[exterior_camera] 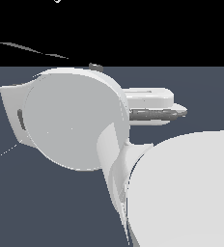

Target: Turn on the faucet by rotating a designated handle.

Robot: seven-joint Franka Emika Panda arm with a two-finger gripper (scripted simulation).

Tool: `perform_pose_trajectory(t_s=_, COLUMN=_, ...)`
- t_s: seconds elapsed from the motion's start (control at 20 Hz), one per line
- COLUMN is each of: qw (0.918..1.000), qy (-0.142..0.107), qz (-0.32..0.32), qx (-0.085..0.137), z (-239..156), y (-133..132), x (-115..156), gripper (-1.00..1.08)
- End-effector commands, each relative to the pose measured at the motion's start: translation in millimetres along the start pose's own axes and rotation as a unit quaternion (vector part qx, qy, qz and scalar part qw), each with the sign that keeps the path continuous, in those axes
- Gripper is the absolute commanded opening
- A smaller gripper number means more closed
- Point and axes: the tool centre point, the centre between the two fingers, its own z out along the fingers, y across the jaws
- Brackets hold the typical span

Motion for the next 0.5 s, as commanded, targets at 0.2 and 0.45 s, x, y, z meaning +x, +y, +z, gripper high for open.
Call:
perform_pose_trajectory(t_s=0.2, qw=0.9996, qy=-0.016, qz=0.016, qx=-0.019, z=1, y=30, x=-24, gripper=-1.0)
perform_pose_trajectory(t_s=0.45, qw=0.9994, qy=-0.023, qz=0.018, qx=-0.021, z=1, y=42, x=-31, gripper=-1.0)
